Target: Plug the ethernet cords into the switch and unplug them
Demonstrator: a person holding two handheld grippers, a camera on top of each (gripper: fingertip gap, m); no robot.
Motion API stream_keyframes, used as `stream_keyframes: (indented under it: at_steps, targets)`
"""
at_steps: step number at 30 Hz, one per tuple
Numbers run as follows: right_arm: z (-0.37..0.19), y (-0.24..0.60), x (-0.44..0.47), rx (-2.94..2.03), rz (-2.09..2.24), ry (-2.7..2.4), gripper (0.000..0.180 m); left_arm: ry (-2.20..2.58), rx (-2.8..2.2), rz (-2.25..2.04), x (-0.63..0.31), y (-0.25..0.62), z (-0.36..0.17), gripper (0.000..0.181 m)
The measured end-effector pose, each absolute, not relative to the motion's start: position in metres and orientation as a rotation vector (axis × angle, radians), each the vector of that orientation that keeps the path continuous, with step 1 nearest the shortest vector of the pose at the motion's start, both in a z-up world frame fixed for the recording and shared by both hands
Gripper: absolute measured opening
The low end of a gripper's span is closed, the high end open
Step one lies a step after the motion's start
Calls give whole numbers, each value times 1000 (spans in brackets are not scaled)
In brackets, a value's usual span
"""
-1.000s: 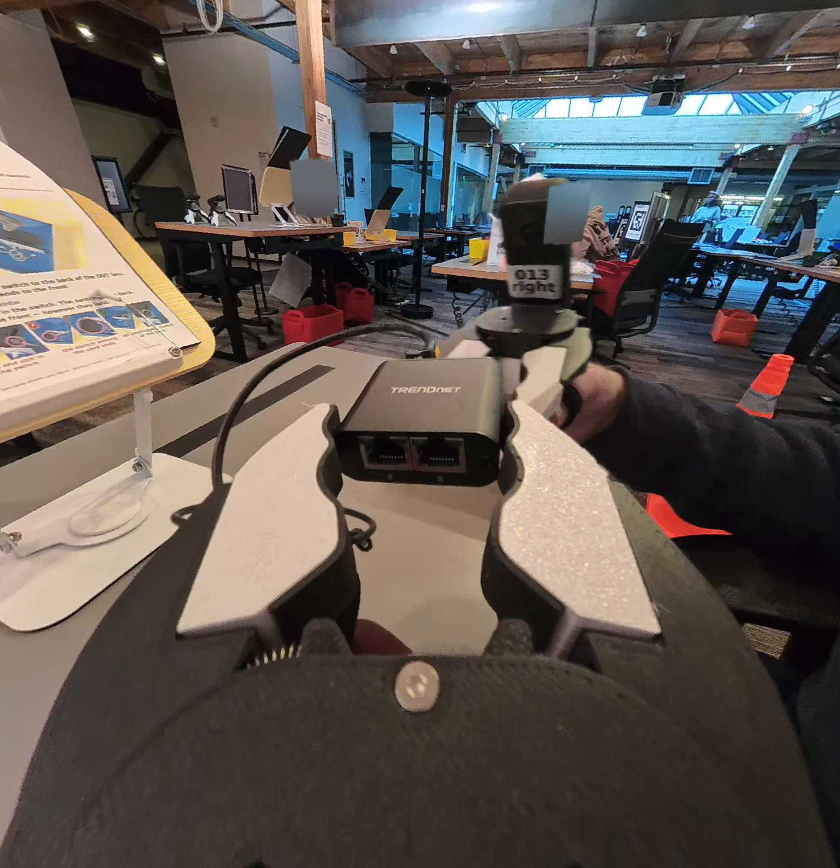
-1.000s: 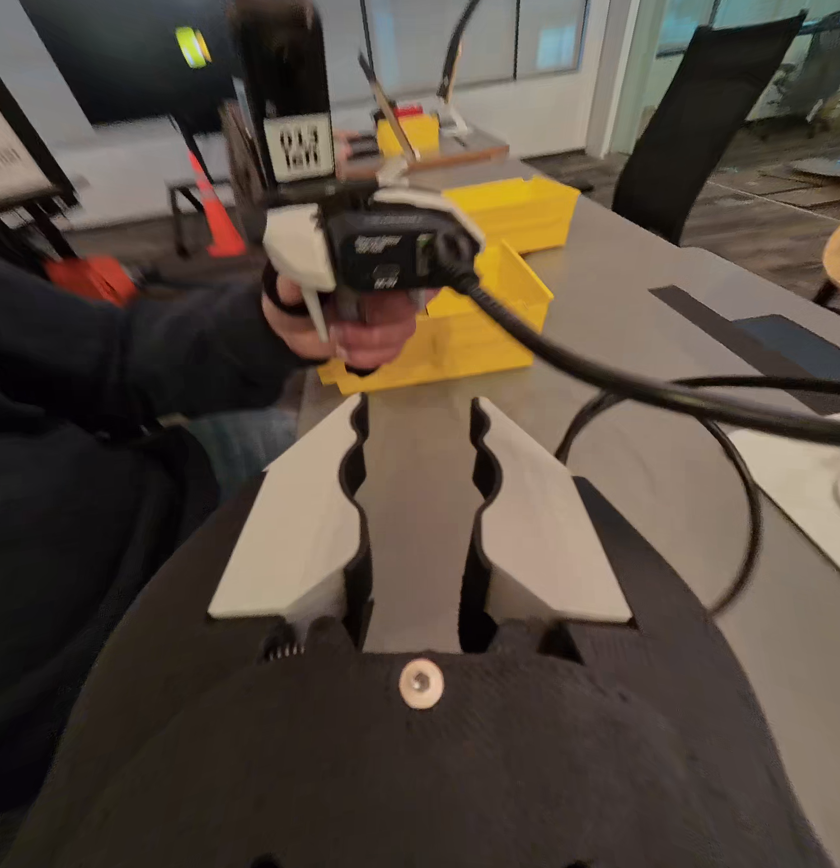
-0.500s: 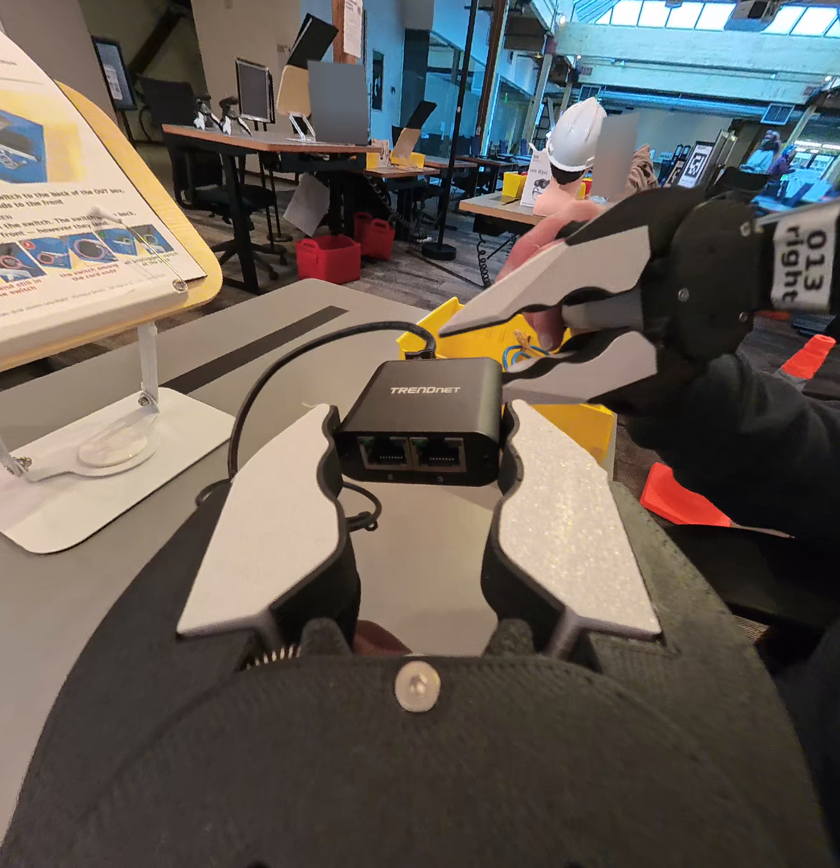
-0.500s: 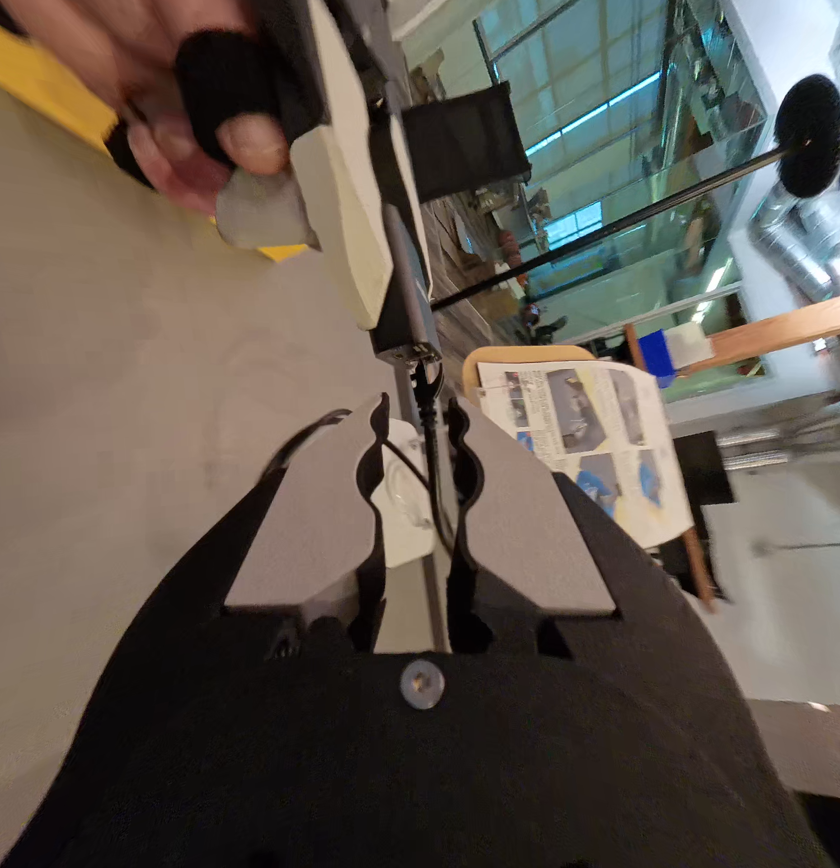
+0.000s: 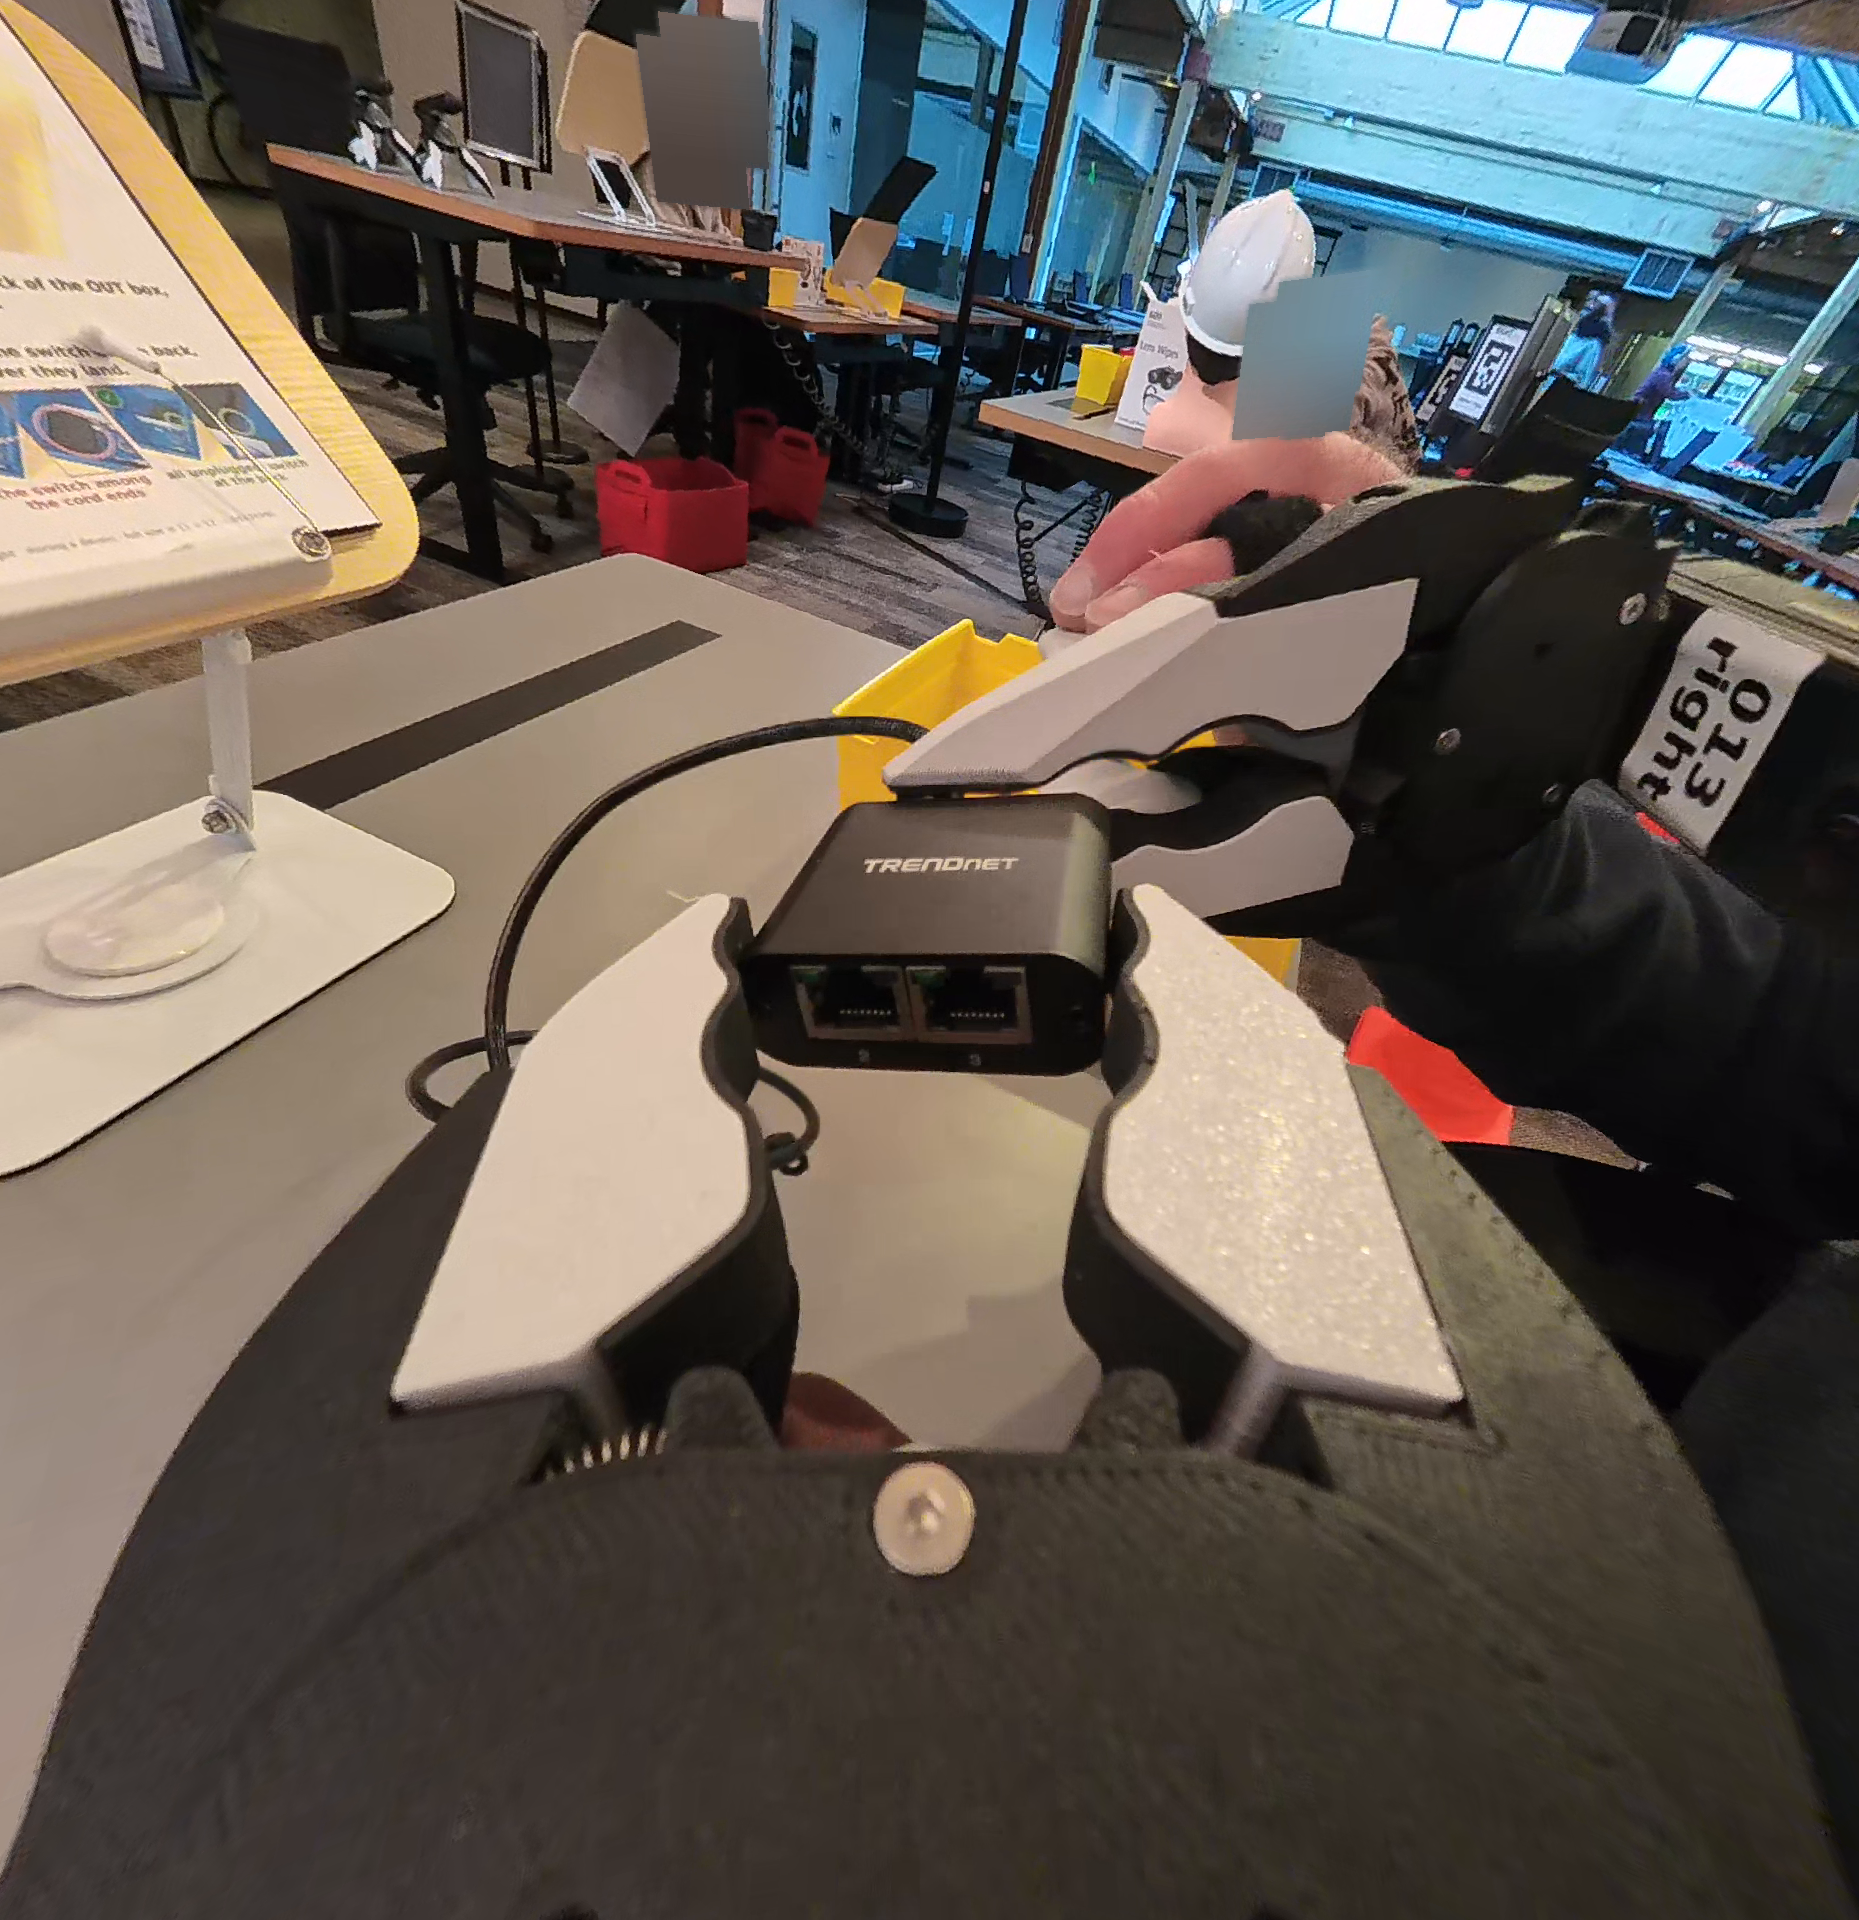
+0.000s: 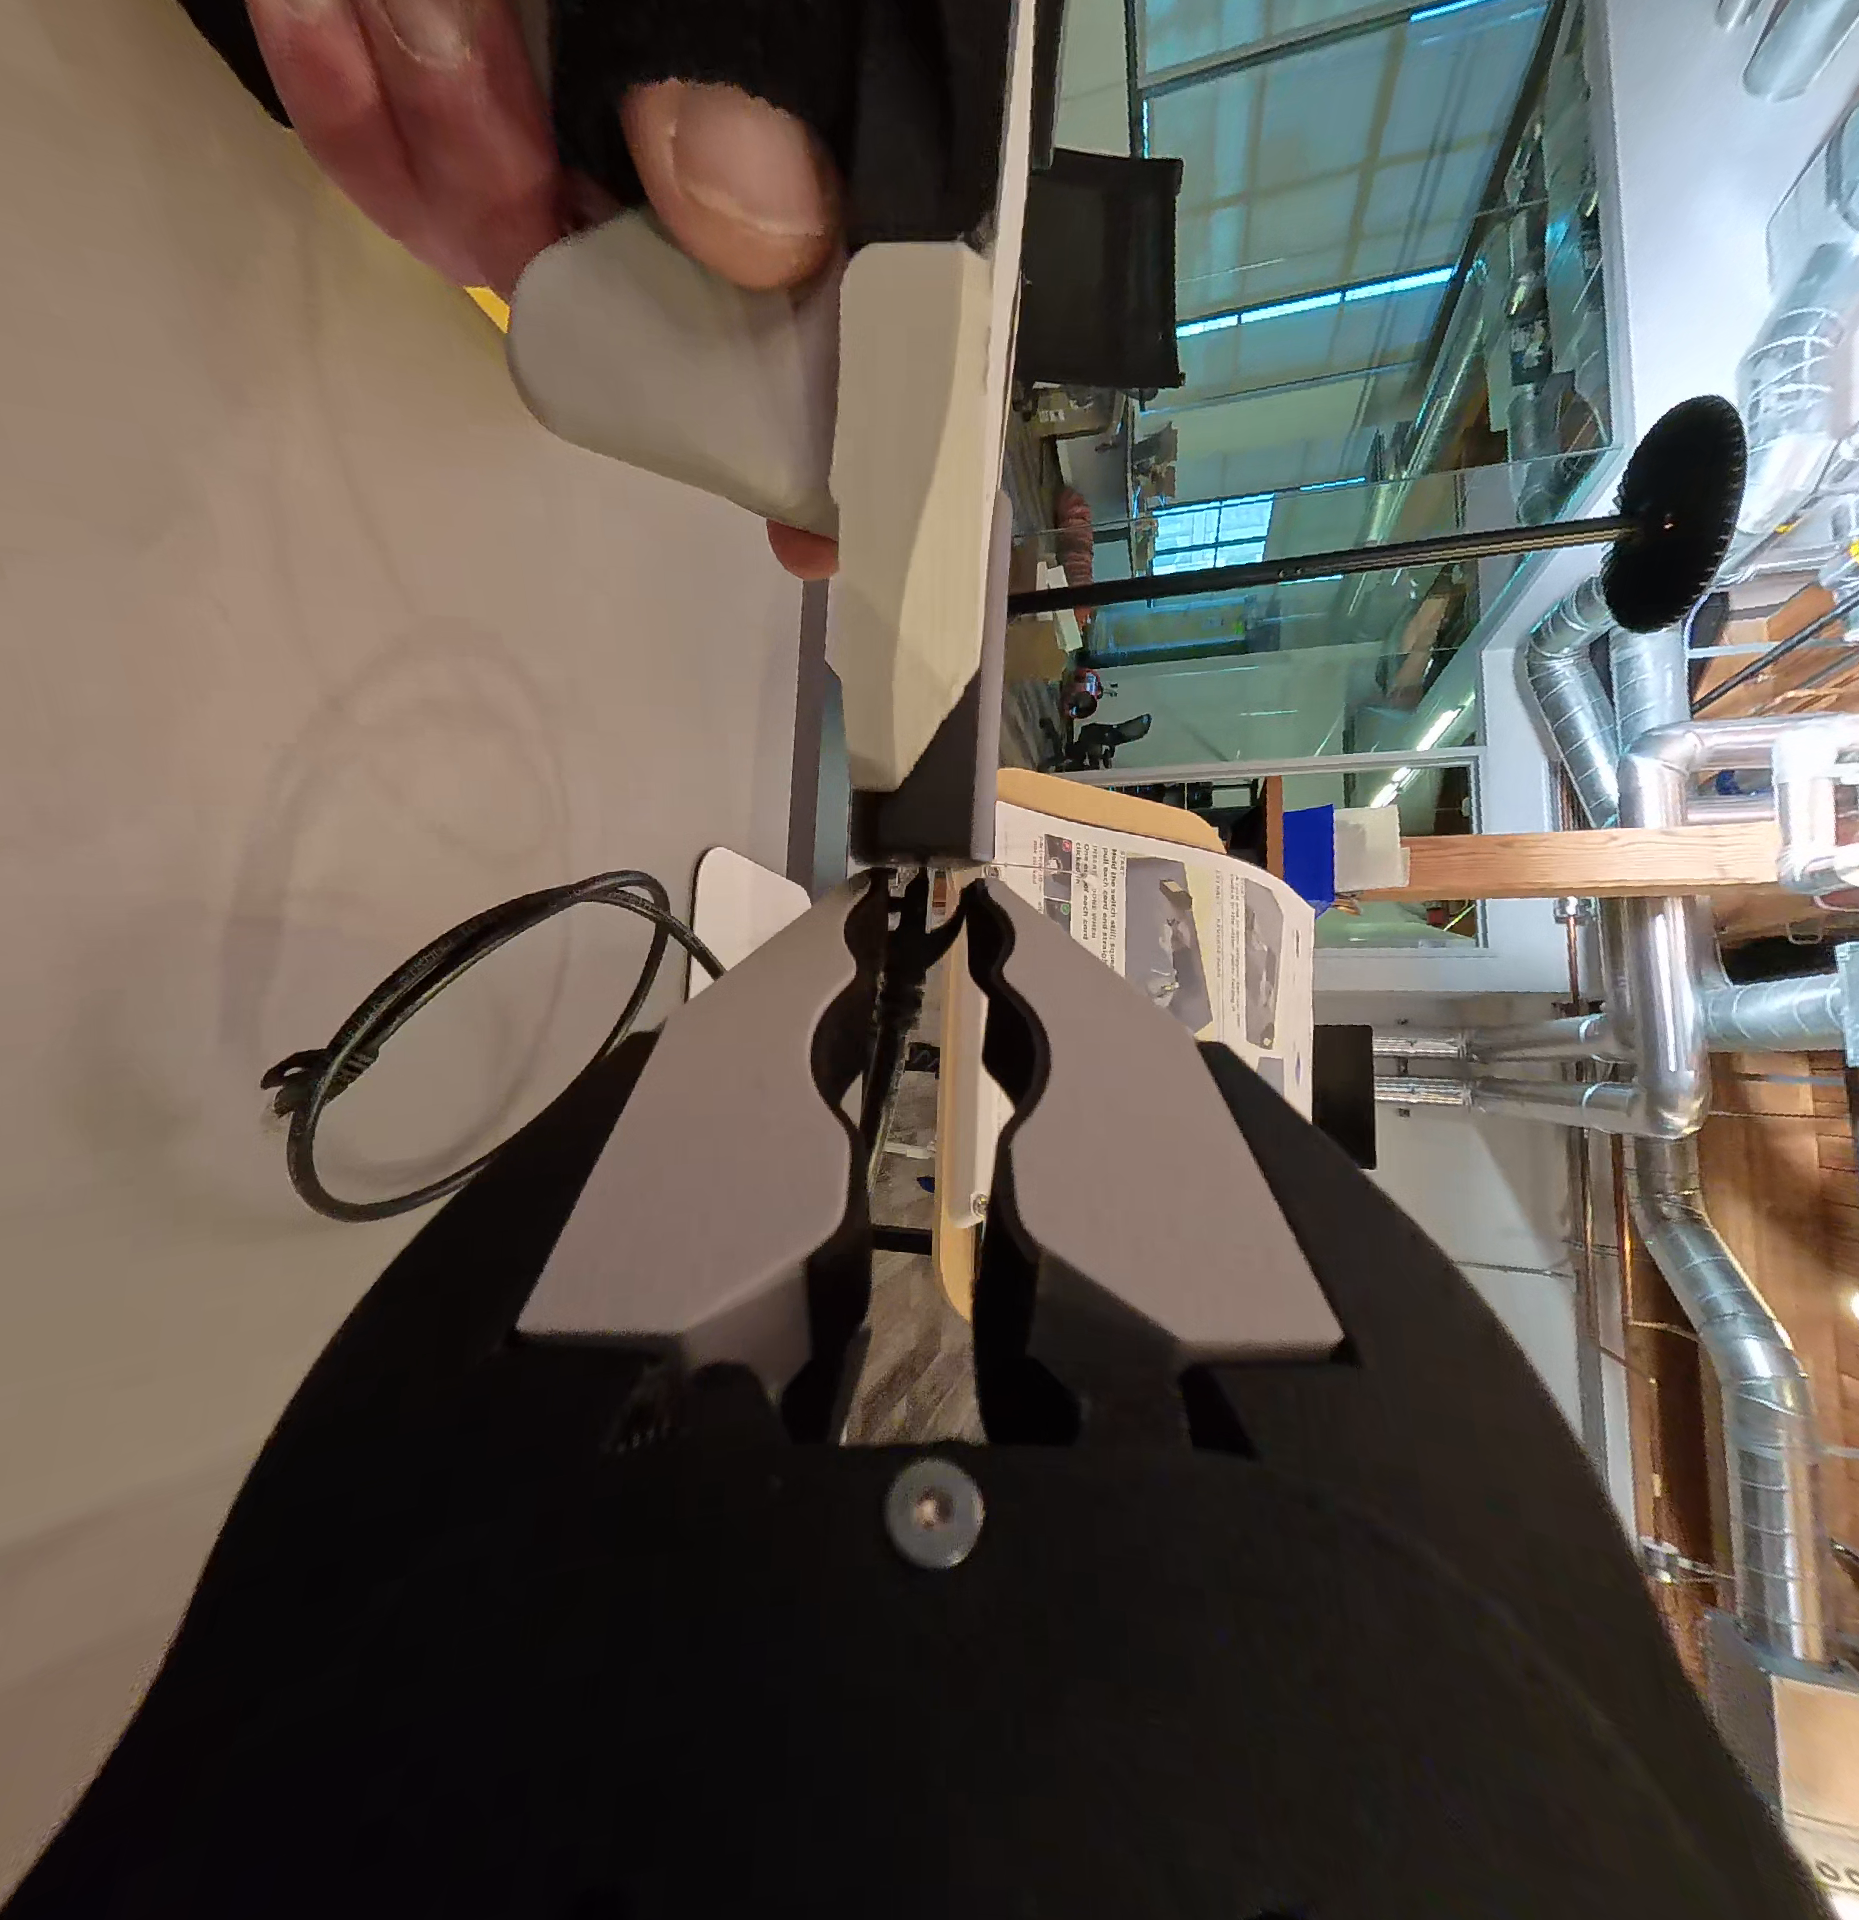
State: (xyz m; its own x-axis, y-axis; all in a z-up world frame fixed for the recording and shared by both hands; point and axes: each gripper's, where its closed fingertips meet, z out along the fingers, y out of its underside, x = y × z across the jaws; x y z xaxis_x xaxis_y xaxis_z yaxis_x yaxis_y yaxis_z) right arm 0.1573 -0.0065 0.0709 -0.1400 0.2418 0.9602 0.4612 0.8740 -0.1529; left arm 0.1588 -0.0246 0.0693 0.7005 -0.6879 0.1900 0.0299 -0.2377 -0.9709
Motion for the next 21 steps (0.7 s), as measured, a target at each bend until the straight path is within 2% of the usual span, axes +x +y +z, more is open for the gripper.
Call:
stream_keyframes:
  at_steps: [21]
  targets:
    - [51, -9, 173, -565, -250, -1908, 9, 532, -1705, -836, 172, -27, 59, 65]
